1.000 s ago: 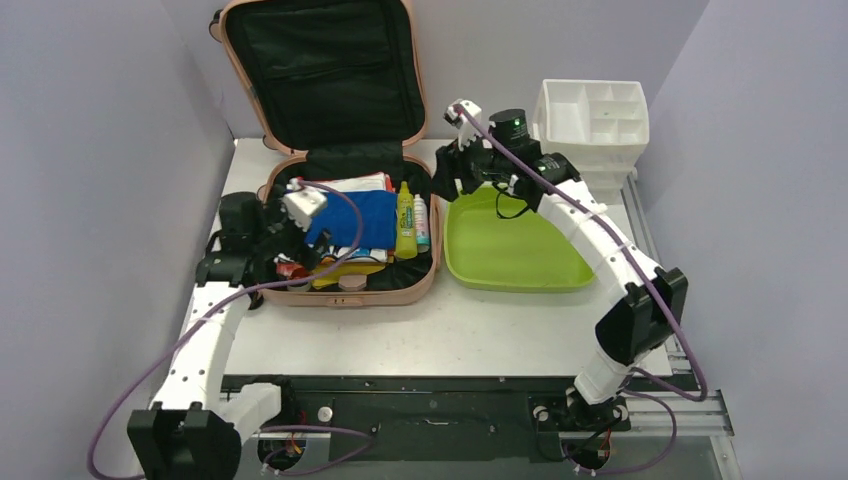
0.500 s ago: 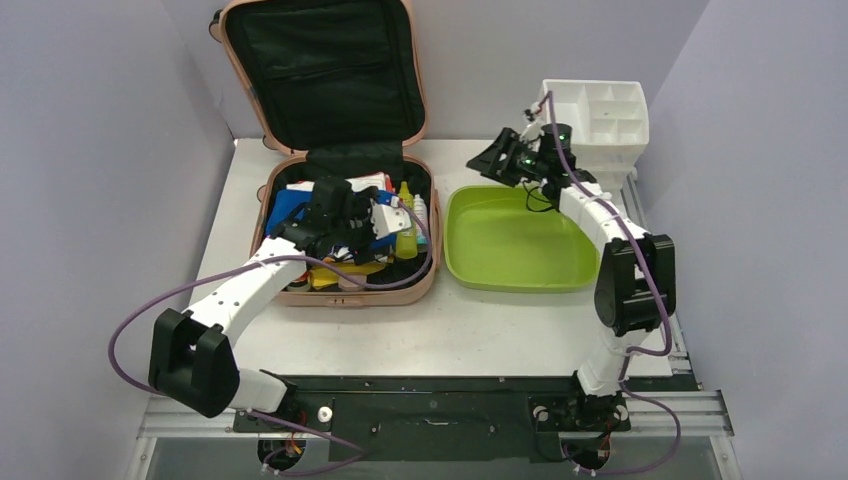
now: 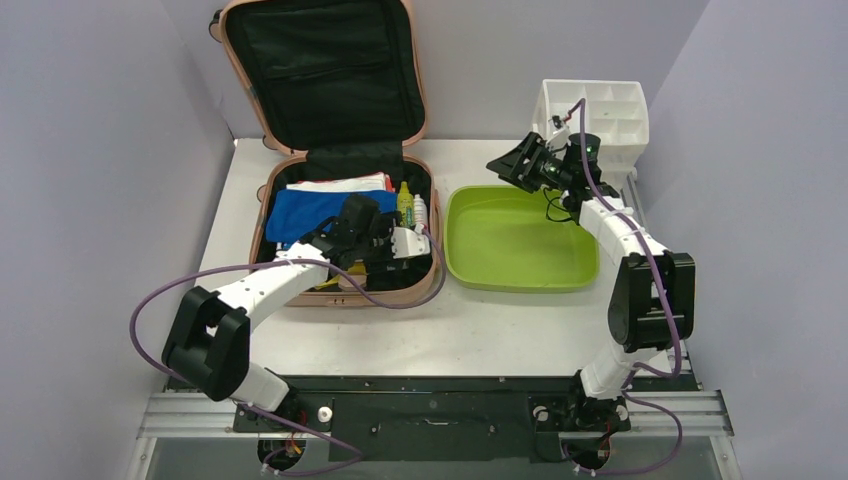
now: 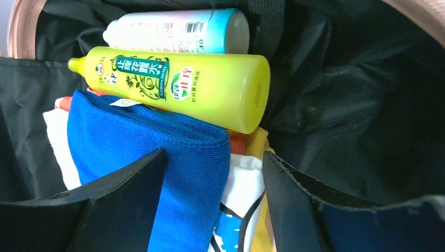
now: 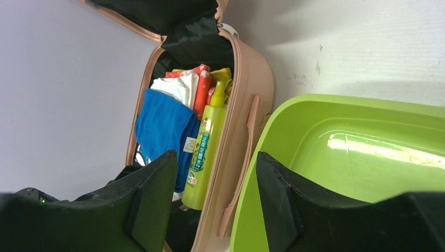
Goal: Open, take out, and arrange the luggage
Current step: Pick up the clothes from the luggage.
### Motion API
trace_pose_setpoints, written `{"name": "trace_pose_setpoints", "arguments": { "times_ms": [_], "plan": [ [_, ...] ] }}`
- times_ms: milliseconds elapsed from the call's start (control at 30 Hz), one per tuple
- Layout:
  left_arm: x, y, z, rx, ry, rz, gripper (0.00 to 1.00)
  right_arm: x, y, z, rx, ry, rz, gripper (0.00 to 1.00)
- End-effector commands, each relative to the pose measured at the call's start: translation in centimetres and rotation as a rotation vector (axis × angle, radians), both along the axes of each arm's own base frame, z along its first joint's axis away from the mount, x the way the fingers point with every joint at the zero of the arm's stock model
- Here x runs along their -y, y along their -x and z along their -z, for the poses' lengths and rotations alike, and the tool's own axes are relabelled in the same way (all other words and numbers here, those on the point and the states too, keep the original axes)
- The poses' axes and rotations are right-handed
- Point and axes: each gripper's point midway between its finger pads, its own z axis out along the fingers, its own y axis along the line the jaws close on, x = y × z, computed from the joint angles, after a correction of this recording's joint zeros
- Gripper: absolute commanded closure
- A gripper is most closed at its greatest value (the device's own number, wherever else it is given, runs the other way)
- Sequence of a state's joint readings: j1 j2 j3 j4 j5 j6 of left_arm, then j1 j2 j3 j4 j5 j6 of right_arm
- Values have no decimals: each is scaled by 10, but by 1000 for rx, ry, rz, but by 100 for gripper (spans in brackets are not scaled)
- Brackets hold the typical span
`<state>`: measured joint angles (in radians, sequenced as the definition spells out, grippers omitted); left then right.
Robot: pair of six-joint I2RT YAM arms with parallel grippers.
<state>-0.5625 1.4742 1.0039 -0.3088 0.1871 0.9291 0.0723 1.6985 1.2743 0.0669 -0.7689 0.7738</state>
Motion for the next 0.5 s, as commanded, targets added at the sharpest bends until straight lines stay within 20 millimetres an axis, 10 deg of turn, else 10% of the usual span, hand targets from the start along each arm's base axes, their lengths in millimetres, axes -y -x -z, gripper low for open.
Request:
{"name": "trace_pose_setpoints", "arguments": {
  "times_ms": [0,467],
  "plan": [
    [4,-22,-15,100,19,-36,39,-2,6,-24,77,-19,-20,48],
    [6,-35,-32,114,75,-113,92,-42,17,-30,38,-70,-87,48]
  ]
}}
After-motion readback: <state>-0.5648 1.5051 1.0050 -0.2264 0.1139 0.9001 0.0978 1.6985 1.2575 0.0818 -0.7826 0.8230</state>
